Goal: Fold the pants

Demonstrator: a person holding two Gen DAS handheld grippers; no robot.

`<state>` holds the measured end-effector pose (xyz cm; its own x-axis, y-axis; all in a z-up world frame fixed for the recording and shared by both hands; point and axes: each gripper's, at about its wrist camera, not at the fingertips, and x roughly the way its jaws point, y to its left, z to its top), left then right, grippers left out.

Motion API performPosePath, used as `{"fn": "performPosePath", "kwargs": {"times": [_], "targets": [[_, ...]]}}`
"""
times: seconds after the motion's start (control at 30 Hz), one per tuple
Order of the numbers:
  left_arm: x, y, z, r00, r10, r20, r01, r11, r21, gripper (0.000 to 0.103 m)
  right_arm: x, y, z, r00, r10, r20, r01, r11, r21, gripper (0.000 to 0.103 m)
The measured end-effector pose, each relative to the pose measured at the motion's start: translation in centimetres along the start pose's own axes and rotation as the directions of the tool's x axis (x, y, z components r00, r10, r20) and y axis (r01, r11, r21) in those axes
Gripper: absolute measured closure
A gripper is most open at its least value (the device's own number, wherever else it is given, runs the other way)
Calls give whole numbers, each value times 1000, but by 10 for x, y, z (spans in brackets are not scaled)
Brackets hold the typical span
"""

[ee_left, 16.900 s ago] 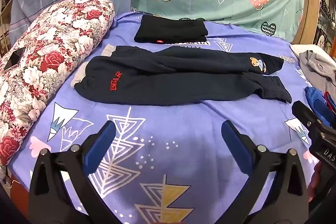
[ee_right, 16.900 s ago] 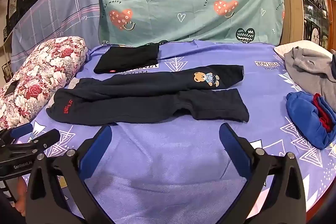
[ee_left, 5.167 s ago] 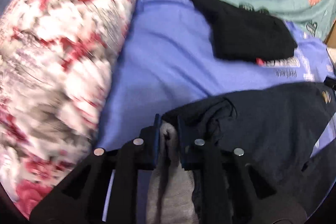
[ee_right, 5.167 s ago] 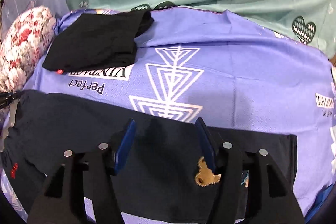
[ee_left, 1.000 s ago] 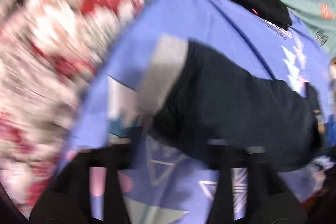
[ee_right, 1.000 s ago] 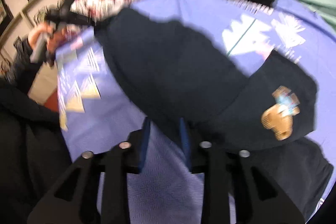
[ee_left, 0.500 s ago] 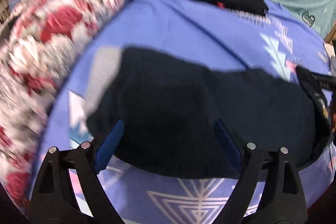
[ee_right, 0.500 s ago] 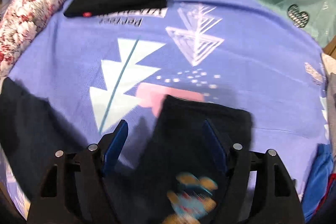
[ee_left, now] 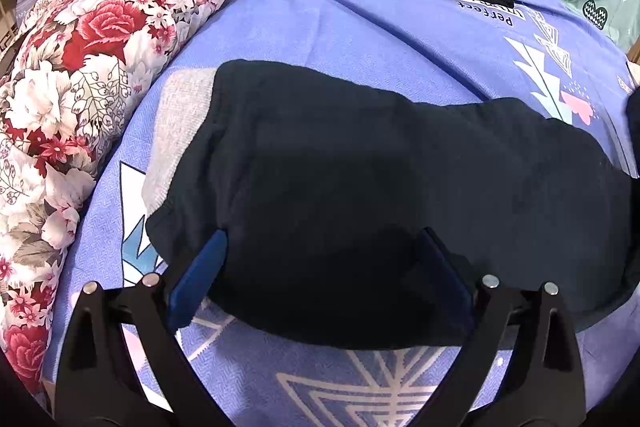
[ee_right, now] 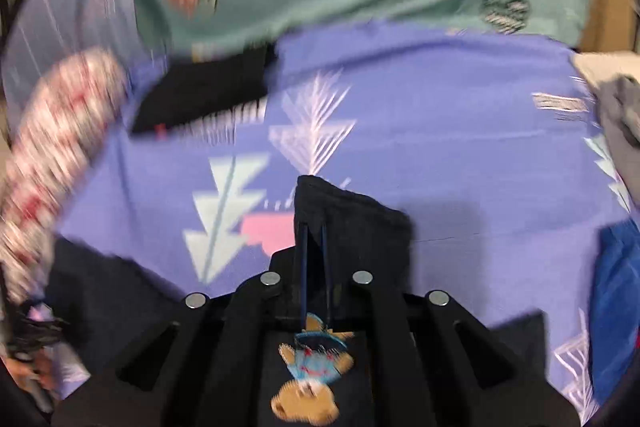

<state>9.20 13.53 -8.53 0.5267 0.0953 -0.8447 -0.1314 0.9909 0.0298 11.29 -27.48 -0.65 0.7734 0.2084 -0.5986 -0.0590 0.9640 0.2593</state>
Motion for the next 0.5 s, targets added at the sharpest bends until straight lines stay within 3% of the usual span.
{"fn": "performPosePath", "kwargs": {"times": [0.07, 0.2, 0.33, 0.5], "targets": [[1, -1, 0, 1000, 2, -1, -2, 1000, 0, 6, -40, -20, -6, 997, 11, 72, -13, 999, 34, 97], [1, 0, 0, 1000, -1, -1, 1, 1000, -3, 6, -77, -44, -18, 993, 0, 115, -9, 997, 81, 97], [1, -1, 0, 1000, 4, -3, -4, 1000, 0, 6, -85, -58, -36, 993, -19, 117, 5, 993, 114, 97], [0, -1, -1, 1000, 9, -6, -9, 1000, -1, 6, -79, -80, -71, 997, -37, 61, 25, 983, 180, 97]]}}
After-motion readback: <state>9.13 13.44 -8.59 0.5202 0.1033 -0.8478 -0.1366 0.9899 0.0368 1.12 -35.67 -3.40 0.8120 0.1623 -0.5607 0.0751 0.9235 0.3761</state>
